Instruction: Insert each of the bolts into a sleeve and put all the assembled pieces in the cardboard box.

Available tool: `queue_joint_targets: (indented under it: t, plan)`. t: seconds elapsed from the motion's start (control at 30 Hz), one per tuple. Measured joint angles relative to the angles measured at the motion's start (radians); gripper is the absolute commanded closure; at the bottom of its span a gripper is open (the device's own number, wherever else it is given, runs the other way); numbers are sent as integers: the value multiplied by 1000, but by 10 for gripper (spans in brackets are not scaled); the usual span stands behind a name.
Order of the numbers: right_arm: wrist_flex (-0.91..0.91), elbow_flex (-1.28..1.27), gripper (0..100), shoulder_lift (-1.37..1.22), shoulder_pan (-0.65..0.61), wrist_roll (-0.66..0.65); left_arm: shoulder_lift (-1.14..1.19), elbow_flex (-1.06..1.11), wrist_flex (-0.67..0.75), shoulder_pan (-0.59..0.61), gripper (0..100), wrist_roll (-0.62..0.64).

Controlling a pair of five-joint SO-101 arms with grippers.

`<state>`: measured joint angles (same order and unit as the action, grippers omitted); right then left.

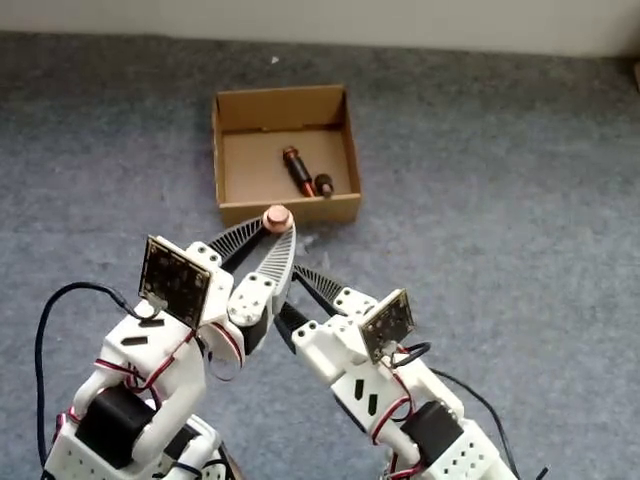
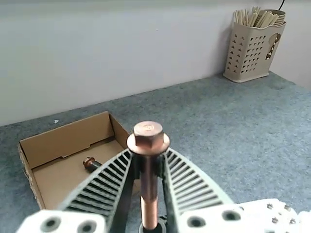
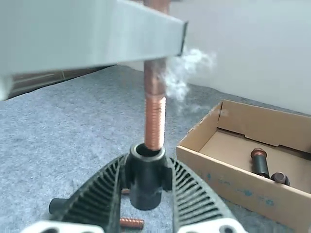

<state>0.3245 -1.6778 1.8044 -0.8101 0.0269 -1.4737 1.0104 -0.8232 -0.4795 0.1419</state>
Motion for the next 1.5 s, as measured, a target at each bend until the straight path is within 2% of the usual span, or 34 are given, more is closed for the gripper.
queue_joint_targets:
  t: [0.13,0.37,0.53,0.7,0.93,1.03,1.17,1.37,1.5]
  plan:
    - [-2,0,994,9,5,0,14,3,-48,-34,994,2]
    - [-2,0,994,11,6,0,12,3,-52,-35,984,2]
    - [-2,0,994,11,9,0,11,46,-52,-40,828,-83]
    - [-3,0,994,11,8,0,15,72,-61,0,773,-77]
    - [-2,0,994,9,8,-2,12,-54,-252,81,755,-46]
    - [-2,0,994,9,8,-2,3,-115,-322,133,758,-46]
    - [-2,0,994,9,31,-2,3,-152,-341,213,764,-46]
    - [18,0,994,9,84,-2,3,-137,-341,407,897,-46]
    - [46,0,994,9,87,-2,5,-23,-344,549,946,-46]
